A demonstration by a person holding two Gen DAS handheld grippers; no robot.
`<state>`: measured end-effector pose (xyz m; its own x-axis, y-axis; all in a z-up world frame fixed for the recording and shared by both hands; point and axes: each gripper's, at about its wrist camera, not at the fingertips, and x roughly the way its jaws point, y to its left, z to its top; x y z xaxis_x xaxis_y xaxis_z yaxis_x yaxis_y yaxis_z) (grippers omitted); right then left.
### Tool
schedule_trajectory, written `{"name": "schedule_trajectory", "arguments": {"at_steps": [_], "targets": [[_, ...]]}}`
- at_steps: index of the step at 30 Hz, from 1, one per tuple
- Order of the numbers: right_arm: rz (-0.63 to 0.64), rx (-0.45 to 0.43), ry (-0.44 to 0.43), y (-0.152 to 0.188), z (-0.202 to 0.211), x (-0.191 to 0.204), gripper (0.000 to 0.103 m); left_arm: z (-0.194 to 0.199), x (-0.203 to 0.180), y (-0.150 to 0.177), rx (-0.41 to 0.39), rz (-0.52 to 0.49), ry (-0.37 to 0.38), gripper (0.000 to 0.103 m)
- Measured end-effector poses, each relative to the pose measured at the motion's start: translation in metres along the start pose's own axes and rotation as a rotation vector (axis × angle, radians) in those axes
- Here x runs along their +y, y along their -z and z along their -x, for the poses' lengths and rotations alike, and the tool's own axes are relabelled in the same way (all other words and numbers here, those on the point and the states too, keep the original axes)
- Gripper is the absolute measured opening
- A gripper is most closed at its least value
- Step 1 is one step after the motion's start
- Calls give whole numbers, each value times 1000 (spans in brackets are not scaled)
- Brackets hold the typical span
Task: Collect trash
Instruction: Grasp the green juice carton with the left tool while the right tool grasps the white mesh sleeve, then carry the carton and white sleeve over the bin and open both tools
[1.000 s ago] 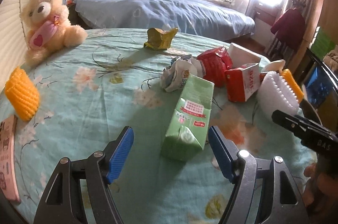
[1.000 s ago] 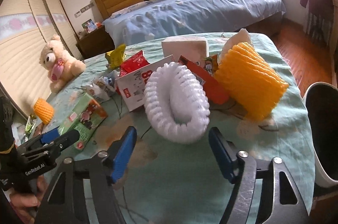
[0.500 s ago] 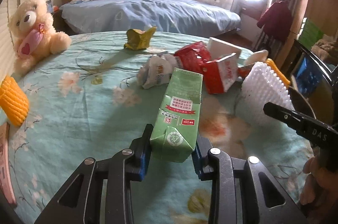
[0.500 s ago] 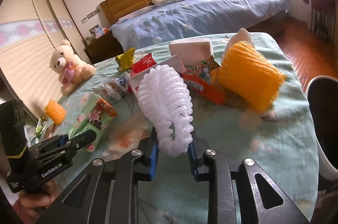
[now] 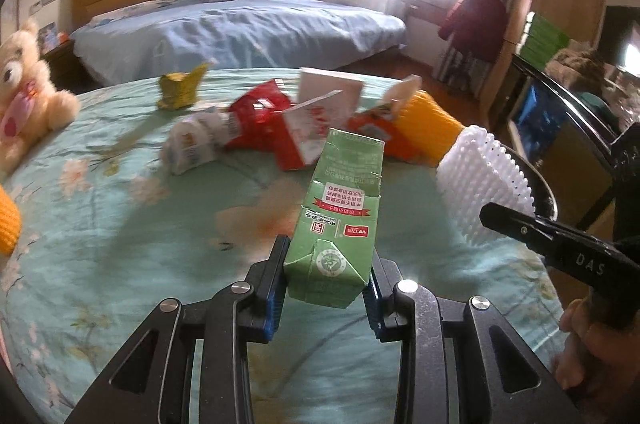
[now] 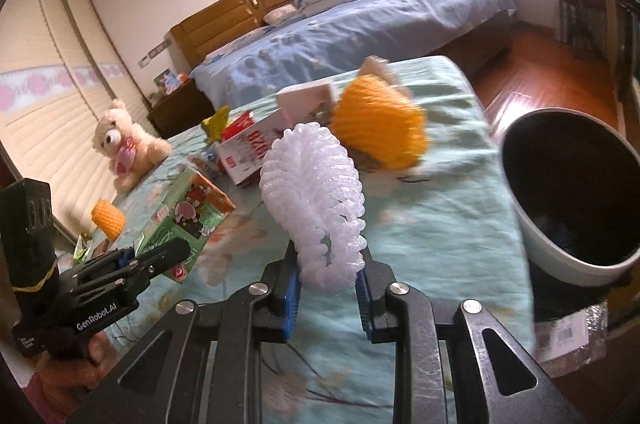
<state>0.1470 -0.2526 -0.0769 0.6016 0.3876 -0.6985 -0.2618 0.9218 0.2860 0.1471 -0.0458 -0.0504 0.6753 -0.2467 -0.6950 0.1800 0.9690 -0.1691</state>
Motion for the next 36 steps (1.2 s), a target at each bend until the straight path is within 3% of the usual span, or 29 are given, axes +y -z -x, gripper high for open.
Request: {"name": "schedule_trajectory", "arguments": {"at_steps": [16,36], "targets": [[-120,-69,95,6,49,-70,24,-23,-73,-15,33,-127,115,32],[-226,-116,199,-4,76,-144,24,-73,-149,-40,59,-249,179,32]]}}
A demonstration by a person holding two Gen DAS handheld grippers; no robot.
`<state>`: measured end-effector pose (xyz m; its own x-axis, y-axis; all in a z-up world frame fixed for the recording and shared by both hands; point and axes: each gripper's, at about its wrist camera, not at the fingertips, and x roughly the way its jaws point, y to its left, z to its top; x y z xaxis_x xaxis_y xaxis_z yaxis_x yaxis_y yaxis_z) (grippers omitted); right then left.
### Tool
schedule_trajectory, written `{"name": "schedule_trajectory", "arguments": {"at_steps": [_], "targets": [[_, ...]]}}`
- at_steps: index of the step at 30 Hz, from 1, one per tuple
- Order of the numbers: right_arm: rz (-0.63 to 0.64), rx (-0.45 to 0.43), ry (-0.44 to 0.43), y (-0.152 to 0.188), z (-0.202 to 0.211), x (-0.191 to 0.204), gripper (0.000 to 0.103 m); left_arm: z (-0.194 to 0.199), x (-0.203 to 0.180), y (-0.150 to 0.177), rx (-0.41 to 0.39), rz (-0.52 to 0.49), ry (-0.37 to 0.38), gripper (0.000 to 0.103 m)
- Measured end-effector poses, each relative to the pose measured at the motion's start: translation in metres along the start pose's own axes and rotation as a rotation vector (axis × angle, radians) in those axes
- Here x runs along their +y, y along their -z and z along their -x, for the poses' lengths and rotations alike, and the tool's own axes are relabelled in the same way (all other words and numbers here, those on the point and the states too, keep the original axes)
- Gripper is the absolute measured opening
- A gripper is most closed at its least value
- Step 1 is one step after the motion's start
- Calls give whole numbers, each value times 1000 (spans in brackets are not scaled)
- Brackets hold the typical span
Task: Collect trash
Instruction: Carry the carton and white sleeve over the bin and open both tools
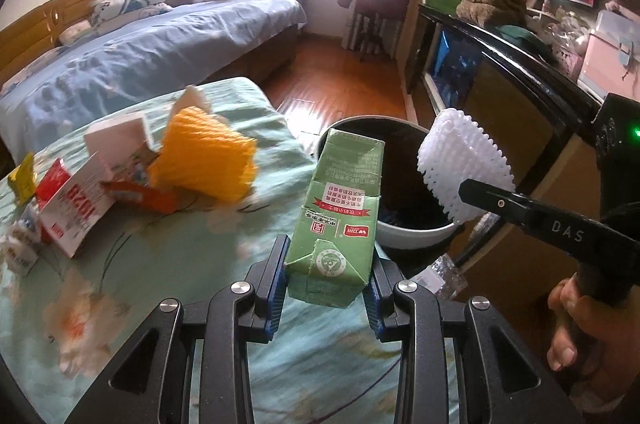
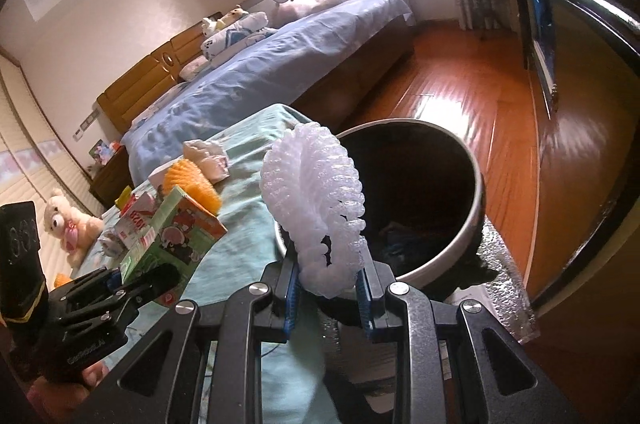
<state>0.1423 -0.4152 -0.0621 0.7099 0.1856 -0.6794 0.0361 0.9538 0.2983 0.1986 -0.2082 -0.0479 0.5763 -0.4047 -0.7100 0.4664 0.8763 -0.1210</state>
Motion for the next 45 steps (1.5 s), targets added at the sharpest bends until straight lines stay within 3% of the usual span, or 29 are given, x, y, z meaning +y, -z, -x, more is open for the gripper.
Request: {"name": "schedule_trajectory", "arguments": {"at_steps": [23,43,45], "targets": [[-31,38,42,-34,-32,-34,25,-67,-26,-46,38,-42,11,32],[-45,71,61,-44,-50,-47,28,-97,-35,-59,60,-42,34,33],[-50,76,61,-44,-51,-48,37,-97,-35,-60,60,-40,31,34]]}}
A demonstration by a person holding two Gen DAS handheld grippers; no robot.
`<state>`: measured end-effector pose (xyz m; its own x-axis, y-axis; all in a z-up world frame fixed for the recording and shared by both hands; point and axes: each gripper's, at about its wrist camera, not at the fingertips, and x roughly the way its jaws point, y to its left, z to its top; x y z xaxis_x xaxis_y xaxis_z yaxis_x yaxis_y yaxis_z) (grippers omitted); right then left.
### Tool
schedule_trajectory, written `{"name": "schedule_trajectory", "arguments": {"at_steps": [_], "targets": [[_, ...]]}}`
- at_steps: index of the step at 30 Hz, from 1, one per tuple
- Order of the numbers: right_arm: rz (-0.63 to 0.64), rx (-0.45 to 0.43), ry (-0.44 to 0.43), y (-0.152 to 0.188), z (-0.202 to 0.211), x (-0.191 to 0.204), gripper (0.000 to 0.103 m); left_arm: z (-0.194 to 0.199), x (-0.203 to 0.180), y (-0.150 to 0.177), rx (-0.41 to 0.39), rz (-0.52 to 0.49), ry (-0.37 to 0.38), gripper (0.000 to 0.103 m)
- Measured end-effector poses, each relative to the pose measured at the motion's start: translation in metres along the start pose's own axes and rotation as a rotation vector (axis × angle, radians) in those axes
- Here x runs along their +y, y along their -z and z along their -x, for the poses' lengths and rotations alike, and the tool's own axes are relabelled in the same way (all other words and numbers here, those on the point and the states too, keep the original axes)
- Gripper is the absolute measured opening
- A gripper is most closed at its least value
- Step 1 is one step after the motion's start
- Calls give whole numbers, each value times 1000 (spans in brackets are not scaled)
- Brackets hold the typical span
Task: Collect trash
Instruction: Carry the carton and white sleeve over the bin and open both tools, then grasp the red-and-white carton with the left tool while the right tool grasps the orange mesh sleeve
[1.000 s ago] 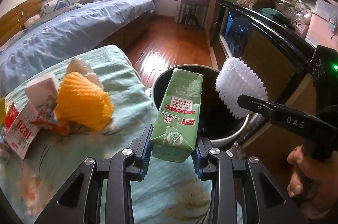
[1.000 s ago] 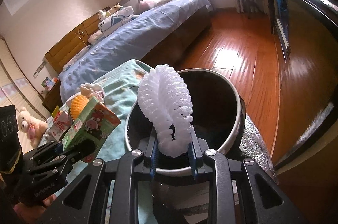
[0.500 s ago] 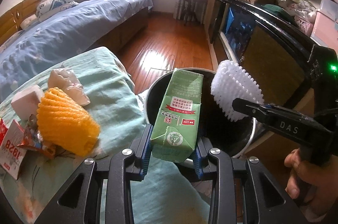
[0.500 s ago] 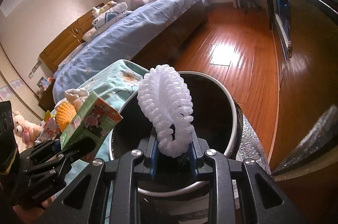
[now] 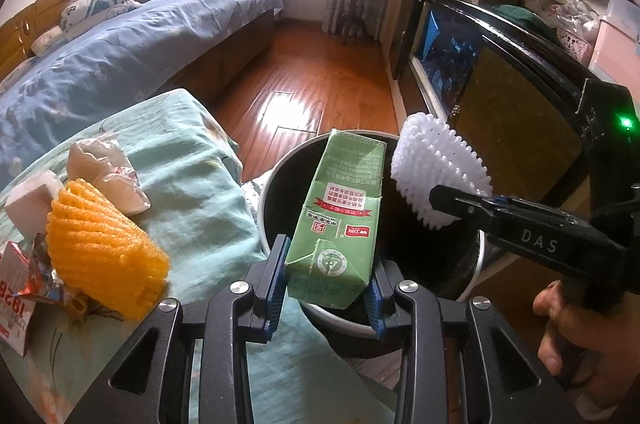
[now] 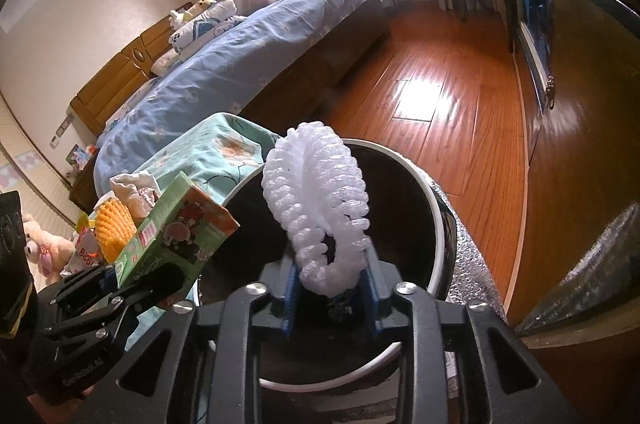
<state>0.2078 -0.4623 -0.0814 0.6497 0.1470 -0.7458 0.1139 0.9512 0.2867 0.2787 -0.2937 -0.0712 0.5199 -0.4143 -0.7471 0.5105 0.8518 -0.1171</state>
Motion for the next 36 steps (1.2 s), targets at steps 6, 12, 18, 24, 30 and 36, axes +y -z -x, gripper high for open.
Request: {"name": "schedule_trajectory", "arguments": {"at_steps": [6,12,18,24,30,36], "targets": [[-28,-12,5,1,6,-1,53,12,4,7,-18,28,1,49],[-18,-37,-13,6,16,8,63,33,16,27,-34,68,1,53],[27,-44,-59,20,23,37,80,62,37,56,-50,107,-34,58],[76,-40,-126,37,24,75,88,91,63,83,-55,182,-80,65],[122,-27,-176,54,19,106,90,116,94,107,-55,268,-131,66],[177,-4,-219,65,11,136,95,138,118,125,-67,328,-170,70]]}}
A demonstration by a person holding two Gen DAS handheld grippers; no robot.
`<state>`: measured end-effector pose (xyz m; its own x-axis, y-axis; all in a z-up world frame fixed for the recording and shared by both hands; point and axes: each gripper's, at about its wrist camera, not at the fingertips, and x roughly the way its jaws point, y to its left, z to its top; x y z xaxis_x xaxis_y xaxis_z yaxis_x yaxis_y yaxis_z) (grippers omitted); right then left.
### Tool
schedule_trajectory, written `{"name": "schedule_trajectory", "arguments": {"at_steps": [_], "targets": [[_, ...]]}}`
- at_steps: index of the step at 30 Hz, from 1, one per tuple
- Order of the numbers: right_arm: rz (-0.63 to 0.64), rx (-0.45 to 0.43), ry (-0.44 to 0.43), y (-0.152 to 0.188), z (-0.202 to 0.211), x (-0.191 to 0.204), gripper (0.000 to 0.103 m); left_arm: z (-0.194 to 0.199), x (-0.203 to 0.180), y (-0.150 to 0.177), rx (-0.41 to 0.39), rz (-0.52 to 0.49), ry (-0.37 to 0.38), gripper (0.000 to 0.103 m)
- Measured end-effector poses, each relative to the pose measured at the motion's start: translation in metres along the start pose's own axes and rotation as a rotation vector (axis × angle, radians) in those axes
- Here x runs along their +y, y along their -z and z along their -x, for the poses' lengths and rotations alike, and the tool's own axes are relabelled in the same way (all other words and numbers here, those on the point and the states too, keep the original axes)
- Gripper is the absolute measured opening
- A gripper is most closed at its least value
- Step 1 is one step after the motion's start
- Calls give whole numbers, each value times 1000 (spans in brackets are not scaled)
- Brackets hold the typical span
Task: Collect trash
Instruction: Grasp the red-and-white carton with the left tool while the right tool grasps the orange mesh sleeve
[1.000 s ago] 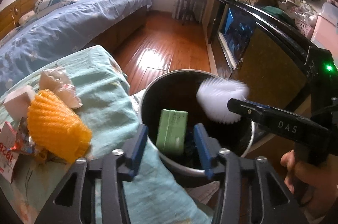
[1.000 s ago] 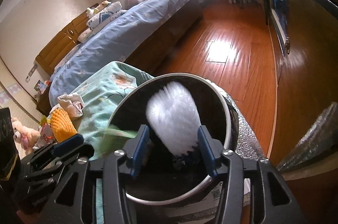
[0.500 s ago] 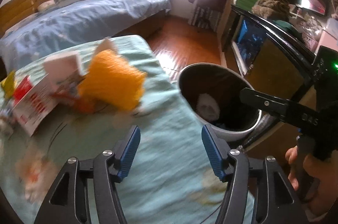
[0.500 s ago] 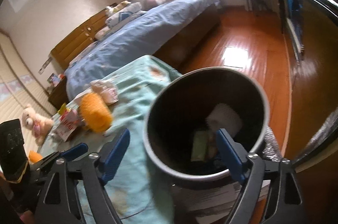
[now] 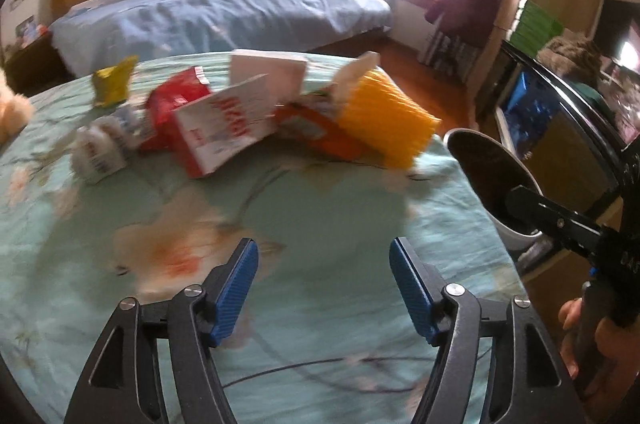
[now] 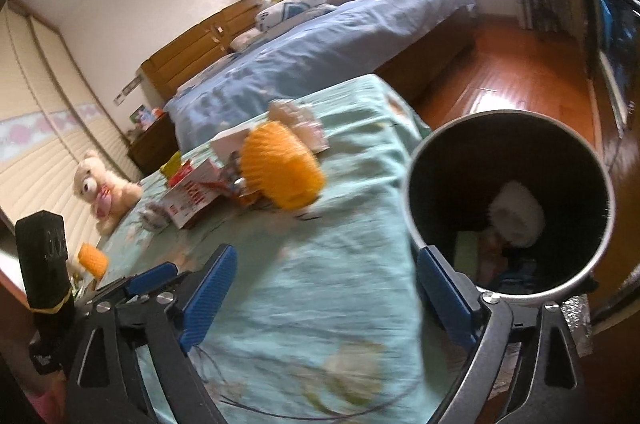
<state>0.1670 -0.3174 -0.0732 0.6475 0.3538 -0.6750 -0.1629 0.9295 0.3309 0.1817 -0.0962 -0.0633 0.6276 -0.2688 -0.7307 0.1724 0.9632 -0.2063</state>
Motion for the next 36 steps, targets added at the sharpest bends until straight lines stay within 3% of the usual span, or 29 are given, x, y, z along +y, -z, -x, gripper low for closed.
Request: {"name": "schedule_trajectory", "arguments": {"at_steps": [14,29,36], "targets": [[59,16,-21,-4,-25,28,96,5,51,-7,-10,109,-21,72],[66,30,-13,-23,-57,25,94,-35,89,-41,15,196,36,71],[56,55,-24,-35,-77,24,78,-56,93,-54,15,207,43,70]]}}
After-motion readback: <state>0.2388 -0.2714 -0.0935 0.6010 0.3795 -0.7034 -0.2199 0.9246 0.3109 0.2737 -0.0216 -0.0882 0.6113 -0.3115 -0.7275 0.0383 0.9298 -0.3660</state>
